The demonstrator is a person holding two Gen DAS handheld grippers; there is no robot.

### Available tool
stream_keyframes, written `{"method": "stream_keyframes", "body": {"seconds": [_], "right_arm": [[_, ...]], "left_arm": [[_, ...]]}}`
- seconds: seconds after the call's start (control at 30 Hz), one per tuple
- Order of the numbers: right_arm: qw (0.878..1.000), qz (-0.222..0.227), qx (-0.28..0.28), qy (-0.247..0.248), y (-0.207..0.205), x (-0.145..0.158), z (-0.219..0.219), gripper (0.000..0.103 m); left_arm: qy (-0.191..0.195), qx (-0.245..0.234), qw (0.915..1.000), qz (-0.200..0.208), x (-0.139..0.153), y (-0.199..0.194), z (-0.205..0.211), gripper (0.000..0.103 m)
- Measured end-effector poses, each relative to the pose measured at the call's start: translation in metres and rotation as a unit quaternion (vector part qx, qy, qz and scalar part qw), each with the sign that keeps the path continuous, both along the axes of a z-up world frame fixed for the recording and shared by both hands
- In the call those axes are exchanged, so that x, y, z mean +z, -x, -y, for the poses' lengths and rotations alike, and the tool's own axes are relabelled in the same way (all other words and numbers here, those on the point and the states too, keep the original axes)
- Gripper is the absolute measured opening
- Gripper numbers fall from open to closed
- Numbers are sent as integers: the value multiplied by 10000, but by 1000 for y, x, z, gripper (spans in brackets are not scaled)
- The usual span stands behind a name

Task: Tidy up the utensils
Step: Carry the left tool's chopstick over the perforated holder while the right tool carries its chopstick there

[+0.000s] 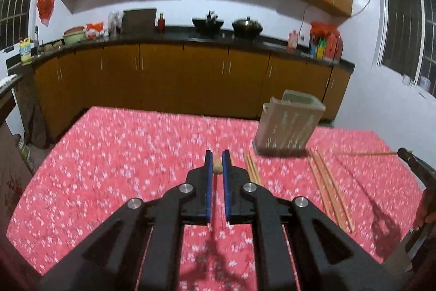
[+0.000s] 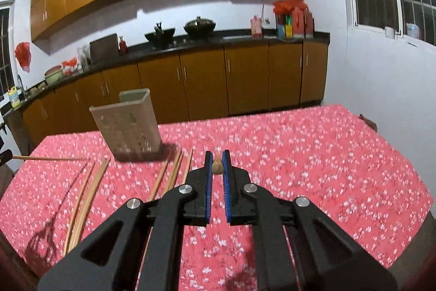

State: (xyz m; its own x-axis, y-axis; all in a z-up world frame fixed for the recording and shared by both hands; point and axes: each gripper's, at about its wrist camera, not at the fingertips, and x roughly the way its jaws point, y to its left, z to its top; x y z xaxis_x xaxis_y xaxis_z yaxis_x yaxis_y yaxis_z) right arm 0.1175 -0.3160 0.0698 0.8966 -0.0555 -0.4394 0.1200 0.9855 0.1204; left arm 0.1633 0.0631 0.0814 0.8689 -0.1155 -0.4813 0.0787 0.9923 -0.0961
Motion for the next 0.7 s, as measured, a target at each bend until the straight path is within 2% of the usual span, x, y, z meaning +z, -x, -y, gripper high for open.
{"method": "stream_keyframes", "body": {"seconds": [0.4,0.7], "right_arm": [[9987,507,20,-22,-4,33,3,8],[9985,544,-29,74,-18,43,1,8]], "left_arm": [[78,89,9973,720,51,-11,1,8],[-31,5,9967,810,65,-26,12,8]]}}
